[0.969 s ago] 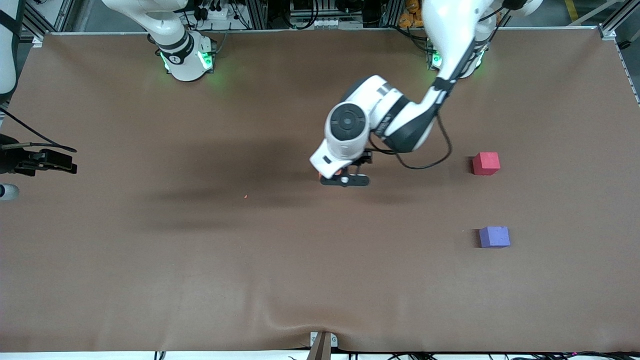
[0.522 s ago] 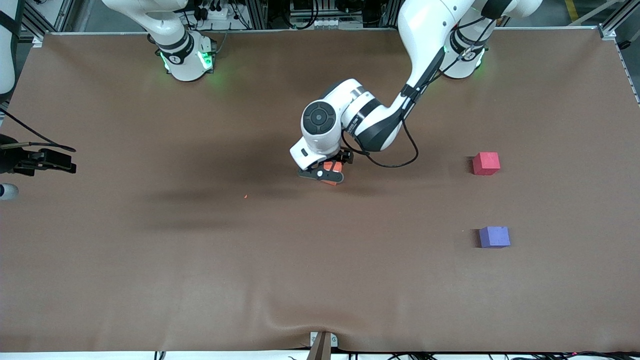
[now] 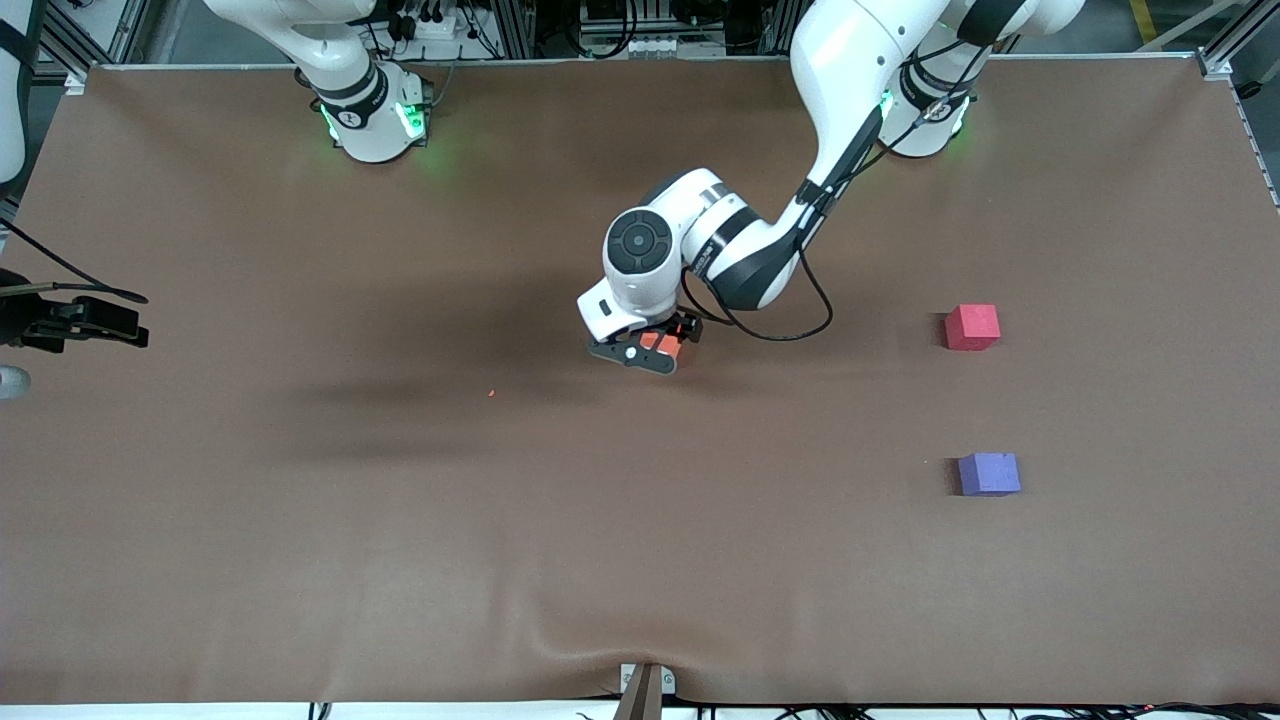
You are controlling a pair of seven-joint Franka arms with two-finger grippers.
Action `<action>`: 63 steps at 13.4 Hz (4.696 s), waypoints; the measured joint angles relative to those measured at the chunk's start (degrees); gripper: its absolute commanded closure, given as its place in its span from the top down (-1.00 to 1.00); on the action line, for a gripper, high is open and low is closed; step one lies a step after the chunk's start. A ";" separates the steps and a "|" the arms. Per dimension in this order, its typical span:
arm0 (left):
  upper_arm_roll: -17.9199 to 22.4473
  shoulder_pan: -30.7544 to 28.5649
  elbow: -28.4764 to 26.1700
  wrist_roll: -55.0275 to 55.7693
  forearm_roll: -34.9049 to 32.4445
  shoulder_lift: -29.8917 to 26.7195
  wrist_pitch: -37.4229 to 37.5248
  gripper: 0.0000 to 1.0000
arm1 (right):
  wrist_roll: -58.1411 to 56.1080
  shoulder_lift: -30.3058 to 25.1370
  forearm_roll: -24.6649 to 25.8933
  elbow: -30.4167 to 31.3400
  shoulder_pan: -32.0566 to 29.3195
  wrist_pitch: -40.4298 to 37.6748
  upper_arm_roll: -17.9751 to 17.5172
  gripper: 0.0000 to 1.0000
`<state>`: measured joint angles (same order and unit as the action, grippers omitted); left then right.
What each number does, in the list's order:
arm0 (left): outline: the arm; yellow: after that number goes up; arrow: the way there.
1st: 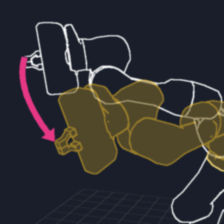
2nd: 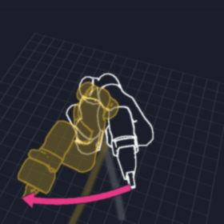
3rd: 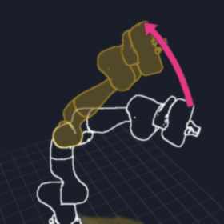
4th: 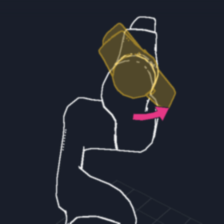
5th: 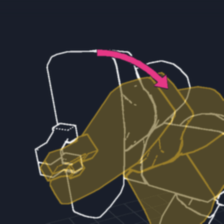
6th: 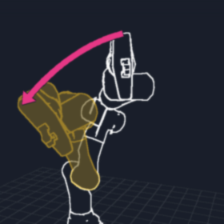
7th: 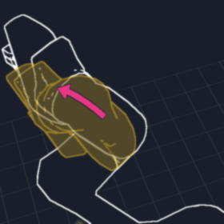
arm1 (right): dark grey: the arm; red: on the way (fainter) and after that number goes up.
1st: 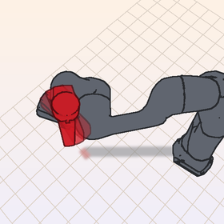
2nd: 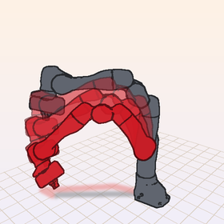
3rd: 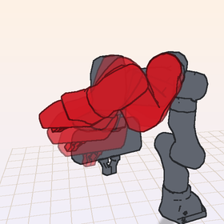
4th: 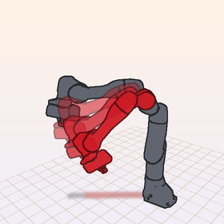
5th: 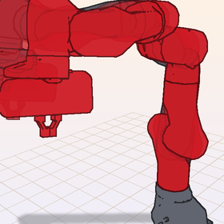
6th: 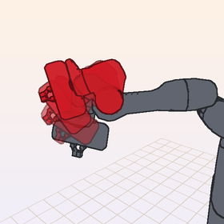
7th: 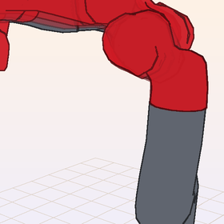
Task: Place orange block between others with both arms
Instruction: 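Lower the left gripper and grasp the orange cube, then carry the orange cube with the left gripper toward the pink cube, then lower the orange cube between the pink and blue cubes, open left gripper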
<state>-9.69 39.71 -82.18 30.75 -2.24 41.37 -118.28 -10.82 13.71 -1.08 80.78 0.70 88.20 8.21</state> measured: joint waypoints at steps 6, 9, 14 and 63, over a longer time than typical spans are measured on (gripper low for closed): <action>0.02 0.26 -2.07 0.00 -2.84 2.97 -1.47 1.00 | 0.00 0.00 0.00 -0.04 0.00 0.00 0.00 1.00; 0.02 0.46 -3.44 0.39 -3.36 3.03 -1.71 1.00 | 0.00 0.00 0.00 -0.05 0.00 0.00 0.00 1.00; 0.06 0.51 -4.13 3.22 -3.36 4.00 -2.95 -0.99 | 0.00 0.00 0.00 -0.05 0.00 0.00 0.00 1.00; 1.44 -47.70 -31.70 -10.60 -12.39 -12.35 -10.28 -1.00 | -0.13 0.00 0.07 -0.32 0.00 0.00 0.05 1.00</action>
<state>-8.25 -7.99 -113.89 20.15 -14.63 29.02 -128.56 -10.95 13.71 -1.00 80.46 0.69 88.19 8.26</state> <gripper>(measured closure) 0.454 0.000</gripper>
